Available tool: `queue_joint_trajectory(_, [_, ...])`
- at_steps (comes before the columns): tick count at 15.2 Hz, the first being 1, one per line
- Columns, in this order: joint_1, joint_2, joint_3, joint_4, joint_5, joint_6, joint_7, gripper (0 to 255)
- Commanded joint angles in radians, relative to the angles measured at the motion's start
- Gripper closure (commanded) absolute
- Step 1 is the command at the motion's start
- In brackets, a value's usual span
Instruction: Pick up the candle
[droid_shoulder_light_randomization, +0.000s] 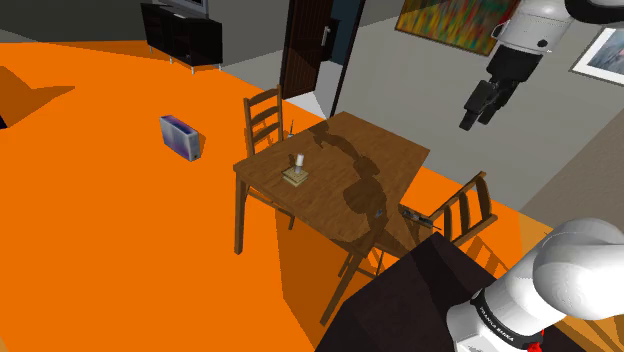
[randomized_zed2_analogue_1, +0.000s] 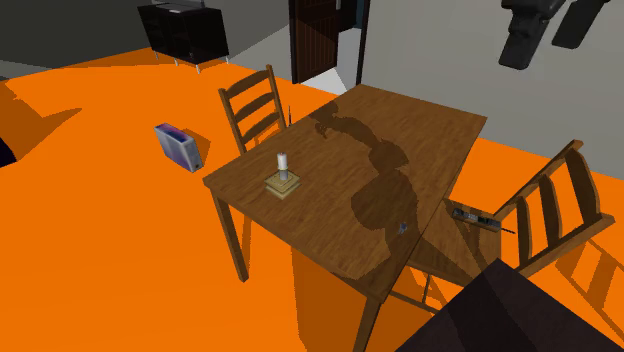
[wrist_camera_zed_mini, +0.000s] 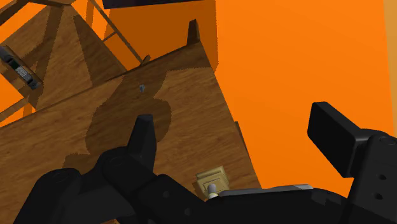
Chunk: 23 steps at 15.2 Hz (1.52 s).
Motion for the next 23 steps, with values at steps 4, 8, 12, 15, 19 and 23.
queue_joint_trajectory(4, [0.003,0.047,-0.005,-0.053,0.0,0.121,0.005,0])
queue_joint_trajectory(8, [0.007,0.131,-0.012,-0.103,0.0,0.284,0.011,0])
queue_joint_trajectory(12, [0.011,0.238,-0.019,-0.128,0.001,0.445,0.015,0])
queue_joint_trajectory(15, [0.015,0.331,-0.024,-0.13,0.004,0.562,0.017,0])
queue_joint_trajectory(19, [0.022,0.469,-0.031,-0.109,0.01,0.707,0.017,0])
queue_joint_trajectory(23, [0.028,0.617,-0.036,-0.063,0.023,0.838,0.013,0])
